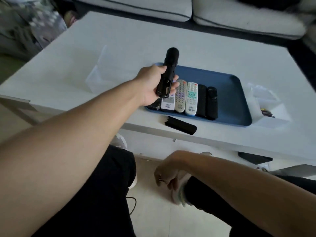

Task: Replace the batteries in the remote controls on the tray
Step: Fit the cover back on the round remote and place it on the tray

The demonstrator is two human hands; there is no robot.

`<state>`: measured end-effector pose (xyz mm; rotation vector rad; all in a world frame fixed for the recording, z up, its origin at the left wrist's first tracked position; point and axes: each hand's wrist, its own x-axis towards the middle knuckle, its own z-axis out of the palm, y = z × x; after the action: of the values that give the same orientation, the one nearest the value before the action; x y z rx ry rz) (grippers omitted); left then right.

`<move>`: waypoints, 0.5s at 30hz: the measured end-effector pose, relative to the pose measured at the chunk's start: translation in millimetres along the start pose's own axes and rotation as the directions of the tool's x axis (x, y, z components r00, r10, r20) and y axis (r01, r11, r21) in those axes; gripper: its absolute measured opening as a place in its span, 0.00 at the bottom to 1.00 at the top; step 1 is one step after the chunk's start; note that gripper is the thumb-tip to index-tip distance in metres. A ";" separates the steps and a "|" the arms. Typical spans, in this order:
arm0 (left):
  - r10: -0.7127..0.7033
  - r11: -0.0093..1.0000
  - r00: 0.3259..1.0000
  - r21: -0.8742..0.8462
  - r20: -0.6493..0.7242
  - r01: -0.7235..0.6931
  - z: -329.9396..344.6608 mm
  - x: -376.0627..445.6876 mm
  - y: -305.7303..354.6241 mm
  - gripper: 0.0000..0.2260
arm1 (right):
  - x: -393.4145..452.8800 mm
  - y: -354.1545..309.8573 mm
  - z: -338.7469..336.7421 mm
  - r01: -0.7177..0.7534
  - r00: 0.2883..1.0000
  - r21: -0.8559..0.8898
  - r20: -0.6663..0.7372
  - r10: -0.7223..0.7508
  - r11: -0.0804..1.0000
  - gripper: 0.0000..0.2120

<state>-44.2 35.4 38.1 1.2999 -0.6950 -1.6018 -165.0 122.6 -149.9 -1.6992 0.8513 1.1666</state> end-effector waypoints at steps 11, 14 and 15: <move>0.048 0.999 0.995 0.001 0.087 -0.048 48.0 -14.5 -2.8 0.09 | -272.3 123.7 -83.2 0.383 0.387 0.380 -0.894 0.227 0.842 0.11; 0.073 0.994 0.988 0.065 0.133 -0.083 50.8 -8.2 -8.6 0.09 | -266.1 188.8 -75.3 0.372 0.066 0.524 -0.838 0.541 0.766 0.11; 0.081 0.991 0.986 0.089 0.146 -0.095 51.0 -6.2 -10.2 0.10 | -261.4 204.9 -71.5 0.315 0.022 0.580 -0.796 0.605 0.751 0.10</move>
<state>-95.8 38.9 46.3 1.2140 -0.9150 -1.6165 -406.0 -6.4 51.9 -1.5808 2.0935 -0.6615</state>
